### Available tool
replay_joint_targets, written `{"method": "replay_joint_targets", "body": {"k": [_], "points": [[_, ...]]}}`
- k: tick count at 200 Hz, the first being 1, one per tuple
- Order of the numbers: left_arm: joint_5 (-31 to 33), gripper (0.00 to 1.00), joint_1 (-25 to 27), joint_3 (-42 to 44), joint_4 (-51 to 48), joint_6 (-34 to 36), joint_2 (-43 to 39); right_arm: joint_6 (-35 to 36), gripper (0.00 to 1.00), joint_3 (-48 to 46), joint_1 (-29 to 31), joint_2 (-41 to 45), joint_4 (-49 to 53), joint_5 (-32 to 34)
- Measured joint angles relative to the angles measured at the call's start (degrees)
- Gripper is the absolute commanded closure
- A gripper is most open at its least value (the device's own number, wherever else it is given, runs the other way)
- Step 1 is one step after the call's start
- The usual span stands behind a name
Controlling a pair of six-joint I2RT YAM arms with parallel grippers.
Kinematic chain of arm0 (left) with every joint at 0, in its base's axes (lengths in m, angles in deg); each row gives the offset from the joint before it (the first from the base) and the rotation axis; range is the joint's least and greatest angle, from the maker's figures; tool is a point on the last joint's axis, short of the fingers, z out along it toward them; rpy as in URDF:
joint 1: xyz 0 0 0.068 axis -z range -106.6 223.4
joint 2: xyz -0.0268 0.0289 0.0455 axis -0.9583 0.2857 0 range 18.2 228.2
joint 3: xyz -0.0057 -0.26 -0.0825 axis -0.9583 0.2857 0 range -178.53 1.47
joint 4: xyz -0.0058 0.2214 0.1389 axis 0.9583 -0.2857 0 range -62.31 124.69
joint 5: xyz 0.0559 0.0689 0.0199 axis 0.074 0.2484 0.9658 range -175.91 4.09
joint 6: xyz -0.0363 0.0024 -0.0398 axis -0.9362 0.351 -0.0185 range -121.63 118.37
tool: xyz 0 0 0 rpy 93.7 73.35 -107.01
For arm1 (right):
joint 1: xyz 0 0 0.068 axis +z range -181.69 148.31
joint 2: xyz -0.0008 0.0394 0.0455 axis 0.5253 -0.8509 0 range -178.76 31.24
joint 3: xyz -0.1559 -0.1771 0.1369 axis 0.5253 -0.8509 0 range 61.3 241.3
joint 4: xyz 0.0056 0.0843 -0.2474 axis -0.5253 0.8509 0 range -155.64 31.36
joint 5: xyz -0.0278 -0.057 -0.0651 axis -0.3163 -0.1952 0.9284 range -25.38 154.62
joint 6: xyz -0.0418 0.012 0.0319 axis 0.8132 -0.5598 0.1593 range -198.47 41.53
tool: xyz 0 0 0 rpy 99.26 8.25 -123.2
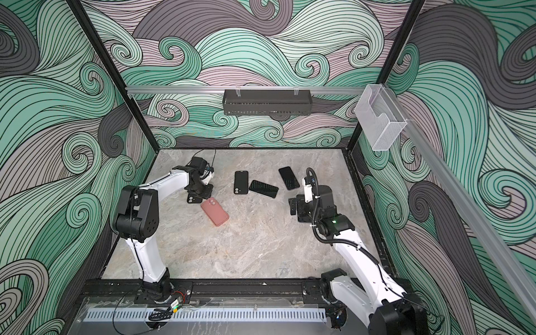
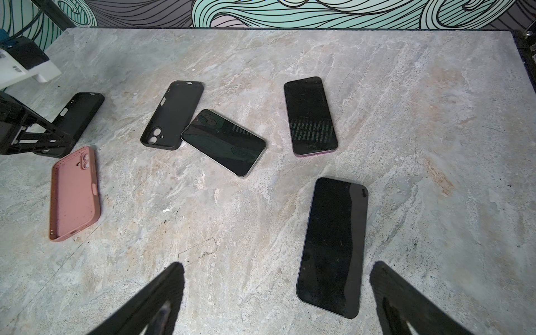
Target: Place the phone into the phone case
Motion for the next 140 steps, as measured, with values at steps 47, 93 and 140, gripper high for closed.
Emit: {"method": "replay_joint_targets", "body": {"k": [47, 93, 140], "points": [[-0.02, 0.70, 0.00, -0.94, -2.43, 0.76, 2.97, 0.00, 0.01, 0.00, 0.00, 0.20, 0.00, 0.00], [0.00, 0.75, 0.00, -1.03, -3.96, 0.85, 3.93, 0.00, 0.01, 0.00, 0.00, 0.52, 0.00, 0.00], [0.26, 0.83, 0.00, -1.75, -4.87, 0.59, 4.48, -0.02, 0.01, 0.00, 0.00, 1.27, 0.00, 0.02]]}}
